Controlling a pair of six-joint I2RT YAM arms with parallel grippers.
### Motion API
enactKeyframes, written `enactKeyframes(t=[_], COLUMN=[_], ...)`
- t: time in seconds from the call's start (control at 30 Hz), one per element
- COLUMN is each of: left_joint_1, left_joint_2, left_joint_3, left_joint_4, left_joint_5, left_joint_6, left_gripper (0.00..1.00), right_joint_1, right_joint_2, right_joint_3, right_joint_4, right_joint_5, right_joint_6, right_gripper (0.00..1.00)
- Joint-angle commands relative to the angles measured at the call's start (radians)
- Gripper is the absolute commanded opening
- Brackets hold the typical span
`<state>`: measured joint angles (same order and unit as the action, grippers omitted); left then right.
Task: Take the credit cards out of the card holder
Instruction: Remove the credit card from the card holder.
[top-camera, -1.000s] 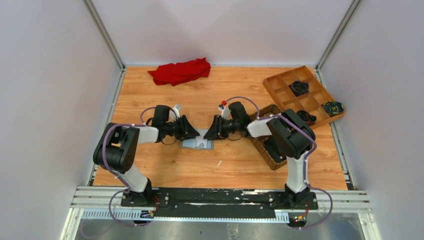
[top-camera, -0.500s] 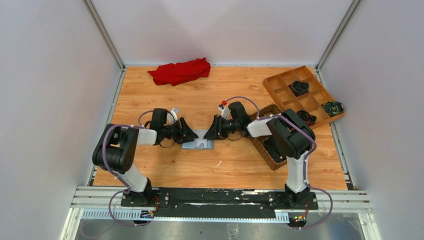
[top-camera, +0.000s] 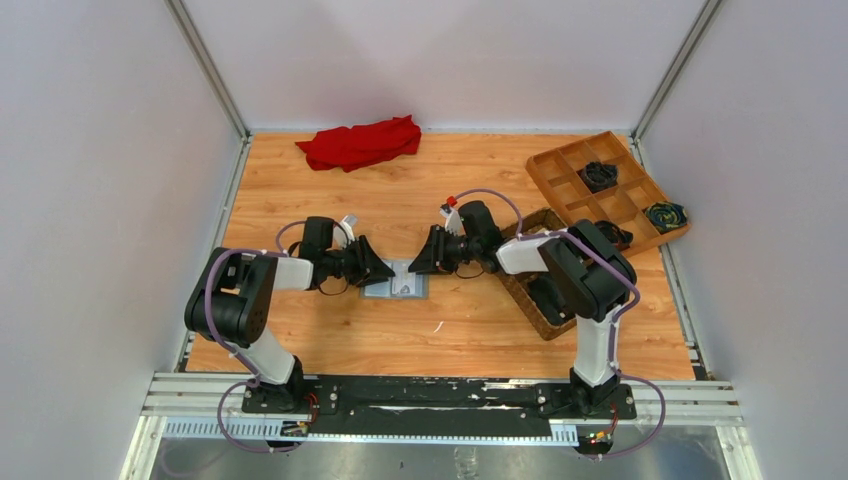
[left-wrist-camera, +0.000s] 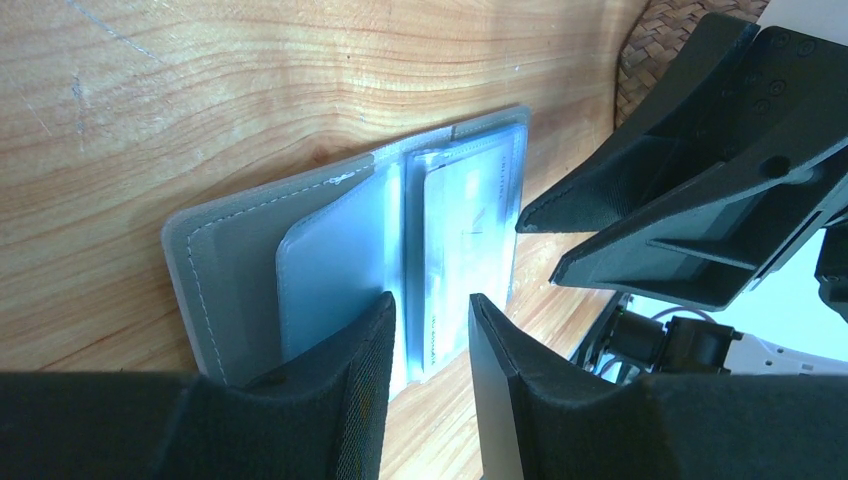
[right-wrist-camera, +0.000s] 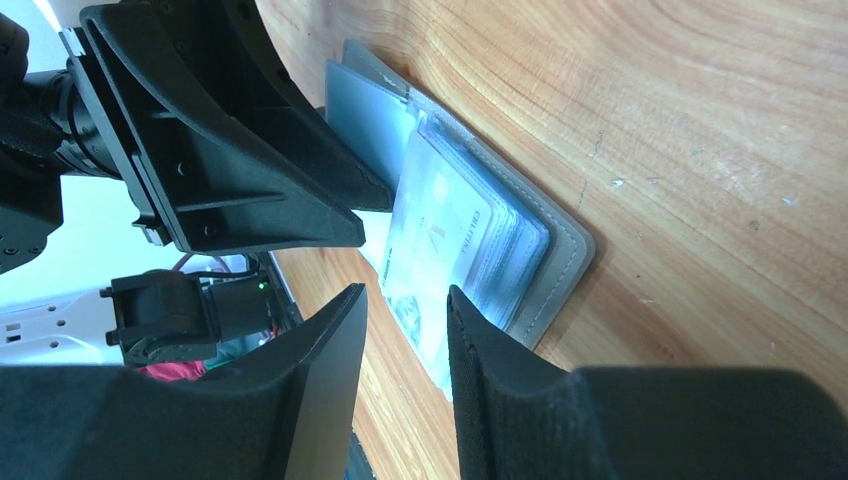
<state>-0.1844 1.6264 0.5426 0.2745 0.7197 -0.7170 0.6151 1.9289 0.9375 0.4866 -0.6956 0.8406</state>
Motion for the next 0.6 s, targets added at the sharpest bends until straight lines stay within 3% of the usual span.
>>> enactKeyframes(t=[0.0,0.57], left_joint_1=[0.008,0.008], left_joint_2=[-0.004,0.014], left_joint_3=[-0.001,-0.004], left_joint_4=[0.003,0.009], left_joint_5=[0.004,0.003], left_joint_6=[0.011,0.01], left_gripper=[0.38,0.34], right_joint_1=[-0.005,0.013], right_joint_2=[0.008,0.081], right_joint_3=[-0.017,-0.012], right_joint_4=[0.018,0.026], right_joint_5=[0.001,-0.008], right_joint_6=[0.012,0.018], right_gripper=[0.39,0.39])
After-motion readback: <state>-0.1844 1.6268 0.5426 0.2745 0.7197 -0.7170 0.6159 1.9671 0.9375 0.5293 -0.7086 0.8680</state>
